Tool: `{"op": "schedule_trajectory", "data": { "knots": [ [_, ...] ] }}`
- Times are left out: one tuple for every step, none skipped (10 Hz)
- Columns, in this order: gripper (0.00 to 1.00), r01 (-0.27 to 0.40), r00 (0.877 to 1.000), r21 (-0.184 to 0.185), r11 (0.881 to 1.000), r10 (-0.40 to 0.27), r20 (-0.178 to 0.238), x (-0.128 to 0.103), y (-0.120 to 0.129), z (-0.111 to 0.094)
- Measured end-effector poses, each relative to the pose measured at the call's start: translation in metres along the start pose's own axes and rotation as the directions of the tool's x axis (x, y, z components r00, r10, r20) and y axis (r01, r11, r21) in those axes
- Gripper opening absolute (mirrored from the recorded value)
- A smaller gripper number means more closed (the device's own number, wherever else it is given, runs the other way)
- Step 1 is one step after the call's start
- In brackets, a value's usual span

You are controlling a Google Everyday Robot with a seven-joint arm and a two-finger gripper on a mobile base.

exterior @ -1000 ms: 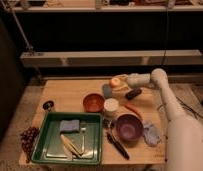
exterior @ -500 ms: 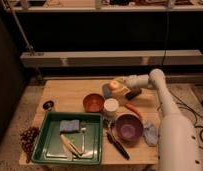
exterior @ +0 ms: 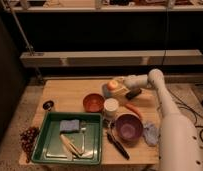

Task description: Place apple in plastic cup

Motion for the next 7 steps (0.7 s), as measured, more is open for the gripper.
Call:
{"op": "schedule_trajectory", "data": {
  "knots": [
    [0.00, 0.011, 1.000, 0.017, 1.000, -0.011, 0.009, -0.007, -0.001, 0.007],
    [0.00, 0.017, 1.000, 0.027, 1.000, -0.017, 0.015, -0.011, -0.002, 0.011],
    [0.00, 0.016, 1.000, 0.043, 0.999, -0.017, 0.022, -0.013, -0.003, 0.012],
    [0.00, 0.013, 1.000, 0.057, 0.998, -0.015, 0.026, -0.013, -0.004, 0.012],
    [0.00, -0.002, 1.000, 0.071, 0.997, 0.000, 0.031, -0.011, -0.007, 0.014],
    [0.00, -0.015, 0.999, 0.080, 0.997, 0.013, 0.031, -0.010, -0.010, 0.017],
    [0.00, -0.025, 0.999, 0.085, 0.996, 0.022, 0.031, -0.009, -0.012, 0.018]
  ]
}}
